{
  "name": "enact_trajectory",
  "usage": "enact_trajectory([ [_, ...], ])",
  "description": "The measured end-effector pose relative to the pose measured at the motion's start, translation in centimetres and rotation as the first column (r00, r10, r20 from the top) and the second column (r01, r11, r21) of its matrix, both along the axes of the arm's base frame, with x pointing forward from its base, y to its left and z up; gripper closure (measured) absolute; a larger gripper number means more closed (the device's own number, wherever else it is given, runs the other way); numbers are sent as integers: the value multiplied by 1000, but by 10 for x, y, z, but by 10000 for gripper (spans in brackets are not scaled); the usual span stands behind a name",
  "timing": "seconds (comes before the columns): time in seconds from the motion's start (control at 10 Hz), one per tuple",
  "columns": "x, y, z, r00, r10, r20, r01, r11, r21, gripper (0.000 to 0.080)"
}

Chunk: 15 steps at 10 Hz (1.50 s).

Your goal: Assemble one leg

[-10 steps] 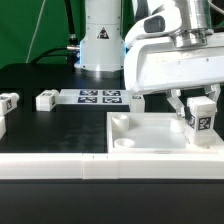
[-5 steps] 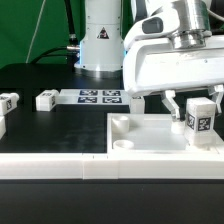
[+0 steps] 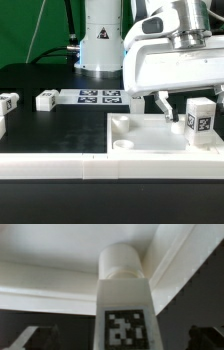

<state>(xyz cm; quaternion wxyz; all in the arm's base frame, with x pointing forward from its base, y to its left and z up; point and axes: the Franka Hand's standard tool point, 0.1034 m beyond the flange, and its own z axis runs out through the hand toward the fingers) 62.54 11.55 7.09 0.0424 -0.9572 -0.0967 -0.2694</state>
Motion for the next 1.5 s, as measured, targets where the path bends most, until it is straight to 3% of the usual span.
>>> enact_trajectory([
  [0.4,8,3,38,1000,11,-9,-11,1000,1,150],
  [0.7,6,4,33,999,16,-49,-16,1000,0,150],
  [0.8,1,3,23,990,22,-136,-22,1000,-1,150],
  [1.0,5,-1,23,944,42,-326,-45,999,0,150],
  [1.2,-3,0,15,883,56,-466,-60,998,6,150],
  [1.4,-6,4,18,799,77,-597,-80,997,21,150],
  [1.5,1,5,19,807,77,-586,-78,997,23,150],
])
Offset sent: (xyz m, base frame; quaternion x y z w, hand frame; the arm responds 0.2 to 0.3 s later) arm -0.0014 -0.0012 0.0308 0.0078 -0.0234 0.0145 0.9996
